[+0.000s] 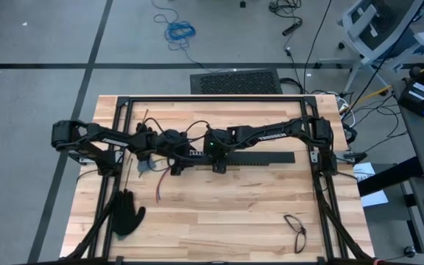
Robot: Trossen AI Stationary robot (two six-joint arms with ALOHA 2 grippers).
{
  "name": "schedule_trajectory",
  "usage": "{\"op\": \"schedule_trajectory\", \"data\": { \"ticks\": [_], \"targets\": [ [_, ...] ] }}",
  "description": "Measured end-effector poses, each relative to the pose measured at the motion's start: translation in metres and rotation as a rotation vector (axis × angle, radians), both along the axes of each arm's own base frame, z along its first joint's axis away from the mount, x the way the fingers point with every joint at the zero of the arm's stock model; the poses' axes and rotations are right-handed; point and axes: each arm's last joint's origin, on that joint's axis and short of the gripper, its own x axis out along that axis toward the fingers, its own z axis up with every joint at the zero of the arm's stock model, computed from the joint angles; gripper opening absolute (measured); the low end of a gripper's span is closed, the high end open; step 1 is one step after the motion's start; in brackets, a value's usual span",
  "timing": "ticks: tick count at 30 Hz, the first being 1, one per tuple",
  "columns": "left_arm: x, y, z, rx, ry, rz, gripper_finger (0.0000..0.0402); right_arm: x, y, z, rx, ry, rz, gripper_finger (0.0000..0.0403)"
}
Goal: Ziptie cables
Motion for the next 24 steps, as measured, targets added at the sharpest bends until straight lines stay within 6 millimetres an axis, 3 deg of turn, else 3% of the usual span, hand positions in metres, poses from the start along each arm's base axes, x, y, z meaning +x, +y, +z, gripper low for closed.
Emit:
{"op": "schedule_trajectory", "data": {
  "ticks": [13, 20, 24],
  "targets": [
    [0.006, 0.001, -0.001, -0.005, -0.056, 0.008, 0.0342, -0.001, 0.000, -0.001, 0.000, 0.007, 0.001, 0.0247],
    [0.011, 0.002, -0.022, -0.020, 0.005, 0.010, 0.0342, -0.001, 0.000, -0.002, 0.001, 0.007, 0.001, 0.0247],
    [0.014, 0.003, -0.023, -0.015, -0.021, 0.011, 0.0342, -0.001, 0.000, -0.002, 0.001, 0.007, 0.000, 0.0247]
  ]
}}
